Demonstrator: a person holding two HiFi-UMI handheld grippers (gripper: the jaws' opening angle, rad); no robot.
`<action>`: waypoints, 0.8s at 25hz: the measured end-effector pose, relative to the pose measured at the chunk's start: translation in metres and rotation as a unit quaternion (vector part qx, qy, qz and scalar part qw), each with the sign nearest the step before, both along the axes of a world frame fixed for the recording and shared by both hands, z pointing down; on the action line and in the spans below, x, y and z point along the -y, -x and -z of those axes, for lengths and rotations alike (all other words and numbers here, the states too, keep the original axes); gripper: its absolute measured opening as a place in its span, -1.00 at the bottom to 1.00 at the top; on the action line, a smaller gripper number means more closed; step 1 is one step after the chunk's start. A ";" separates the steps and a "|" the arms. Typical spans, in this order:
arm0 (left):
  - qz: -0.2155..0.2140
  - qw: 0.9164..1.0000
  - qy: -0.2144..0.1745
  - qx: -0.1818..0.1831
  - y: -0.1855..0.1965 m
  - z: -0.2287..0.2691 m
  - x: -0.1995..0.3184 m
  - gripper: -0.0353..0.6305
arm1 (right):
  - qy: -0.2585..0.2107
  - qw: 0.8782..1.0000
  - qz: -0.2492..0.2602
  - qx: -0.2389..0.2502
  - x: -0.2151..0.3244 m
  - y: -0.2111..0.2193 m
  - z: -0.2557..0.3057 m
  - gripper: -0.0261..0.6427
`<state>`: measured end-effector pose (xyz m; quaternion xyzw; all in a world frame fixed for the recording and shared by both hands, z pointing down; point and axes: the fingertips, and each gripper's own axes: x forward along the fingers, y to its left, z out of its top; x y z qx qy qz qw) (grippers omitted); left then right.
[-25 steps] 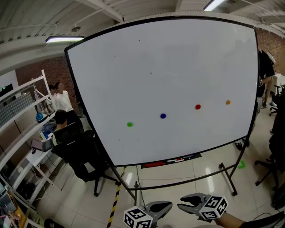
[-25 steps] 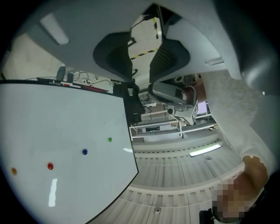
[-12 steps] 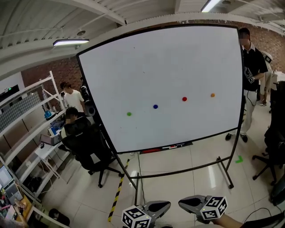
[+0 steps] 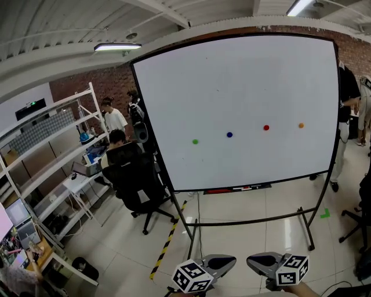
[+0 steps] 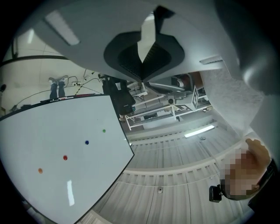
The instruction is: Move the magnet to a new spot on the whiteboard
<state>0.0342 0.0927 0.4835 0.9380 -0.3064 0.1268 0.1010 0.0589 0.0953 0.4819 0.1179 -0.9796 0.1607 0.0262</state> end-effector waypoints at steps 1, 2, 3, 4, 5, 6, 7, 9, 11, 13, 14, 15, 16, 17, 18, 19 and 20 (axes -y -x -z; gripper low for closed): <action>-0.003 1.000 -0.001 -0.005 0.001 0.003 -0.002 -0.94 | -0.002 1.000 0.001 -0.001 -0.001 0.002 0.001 -0.91; -0.005 1.000 -0.002 -0.009 0.004 0.007 -0.003 -0.94 | -0.004 1.000 0.001 -0.002 -0.001 0.005 0.003 -0.91; -0.006 1.000 -0.002 -0.009 0.007 0.009 -0.003 -0.94 | -0.006 1.000 0.001 -0.004 0.000 0.008 0.005 -0.91; -0.006 1.000 -0.002 -0.008 0.010 0.010 -0.004 -0.94 | -0.006 1.000 0.000 -0.005 0.001 0.012 0.007 -0.91; -0.008 1.000 0.000 -0.007 0.014 0.010 -0.004 -0.94 | -0.007 1.000 -0.001 -0.004 0.001 0.016 0.009 -0.91; -0.009 1.000 0.002 -0.008 0.018 0.011 -0.005 -0.94 | -0.007 1.000 0.000 -0.004 0.000 0.021 0.011 -0.91; -0.012 1.000 0.004 -0.011 0.020 0.012 -0.006 -0.94 | -0.009 1.000 0.001 -0.004 0.000 0.026 0.013 -0.91; -0.017 1.000 0.006 -0.017 0.024 0.014 -0.008 -0.94 | -0.014 1.000 0.003 -0.009 -0.001 0.034 0.016 -0.91; -0.022 1.000 0.008 -0.019 0.028 0.016 -0.008 -0.94 | -0.016 1.000 0.002 -0.014 0.000 0.039 0.016 -0.91; -0.024 0.999 0.013 -0.022 0.031 0.013 -0.008 -0.94 | -0.013 1.000 0.000 -0.020 0.001 0.043 0.013 -0.91; -0.025 0.999 0.017 -0.024 0.033 0.010 -0.008 -0.94 | -0.011 1.000 0.000 -0.024 0.000 0.045 0.010 -0.91; -0.025 0.999 0.022 -0.026 0.034 0.006 -0.008 -0.94 | -0.007 1.000 0.001 -0.028 0.000 0.047 0.006 -0.91; -0.026 0.999 0.027 -0.028 0.035 0.002 -0.009 -0.94 | -0.003 0.999 0.001 -0.032 -0.002 0.049 0.002 -0.91; -0.026 0.999 0.031 -0.029 0.036 0.000 -0.011 -0.94 | 0.000 0.999 0.001 -0.034 -0.004 0.050 -0.001 -0.91; -0.027 0.999 0.034 -0.031 0.037 -0.002 -0.013 -0.94 | 0.002 0.999 0.002 -0.036 -0.006 0.053 -0.002 -0.91; -0.028 0.999 0.034 -0.032 0.039 -0.001 -0.014 -0.94 | 0.002 0.999 0.002 -0.039 -0.007 0.055 -0.003 -0.91; -0.029 0.999 0.033 -0.033 0.040 -0.001 -0.014 -0.94 | 0.001 0.999 0.003 -0.041 -0.008 0.058 -0.003 -0.91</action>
